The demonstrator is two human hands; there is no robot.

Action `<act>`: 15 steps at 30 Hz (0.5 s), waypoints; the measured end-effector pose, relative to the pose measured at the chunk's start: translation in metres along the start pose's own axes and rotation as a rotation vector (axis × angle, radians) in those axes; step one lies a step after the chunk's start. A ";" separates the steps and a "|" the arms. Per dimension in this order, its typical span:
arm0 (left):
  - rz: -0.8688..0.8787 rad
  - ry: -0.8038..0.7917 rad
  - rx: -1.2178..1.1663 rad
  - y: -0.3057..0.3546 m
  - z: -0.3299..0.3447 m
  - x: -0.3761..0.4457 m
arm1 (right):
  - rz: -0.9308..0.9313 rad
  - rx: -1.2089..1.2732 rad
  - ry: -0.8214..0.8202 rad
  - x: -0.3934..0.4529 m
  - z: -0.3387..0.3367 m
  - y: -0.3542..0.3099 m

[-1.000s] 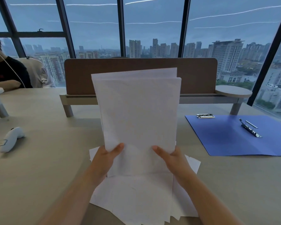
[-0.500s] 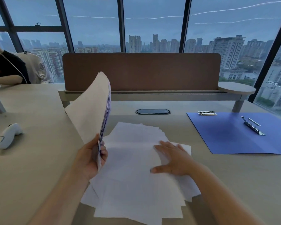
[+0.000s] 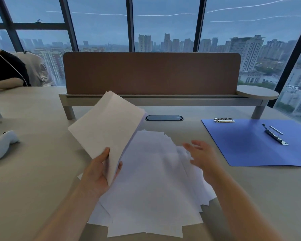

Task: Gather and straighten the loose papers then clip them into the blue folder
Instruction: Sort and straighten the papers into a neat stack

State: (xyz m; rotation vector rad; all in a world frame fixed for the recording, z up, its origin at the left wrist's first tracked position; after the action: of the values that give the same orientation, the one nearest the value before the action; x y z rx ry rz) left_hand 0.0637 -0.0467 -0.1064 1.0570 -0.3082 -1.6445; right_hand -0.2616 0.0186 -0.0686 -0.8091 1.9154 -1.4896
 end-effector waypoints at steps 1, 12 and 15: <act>0.003 0.000 0.007 0.000 0.000 0.000 | 0.020 0.024 0.001 -0.001 -0.002 -0.001; 0.051 0.000 0.076 0.001 0.005 -0.006 | 0.274 0.210 -0.174 -0.022 0.016 0.007; 0.061 -0.003 0.091 0.001 0.005 -0.007 | 0.301 0.280 -0.202 -0.027 0.022 0.008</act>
State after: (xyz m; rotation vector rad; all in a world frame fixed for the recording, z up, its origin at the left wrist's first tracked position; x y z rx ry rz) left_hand 0.0611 -0.0427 -0.0997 1.1033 -0.4163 -1.5902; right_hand -0.2282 0.0265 -0.0793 -0.4980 1.5573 -1.3902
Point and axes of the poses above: each hand's wrist, its own x-axis towards the middle knuckle, its own z-axis out of the palm, y = z × x, the point moved 9 cm from there along x, towards the middle knuckle, and after that the axes turned 10 degrees about y, right-handed, at the moved point
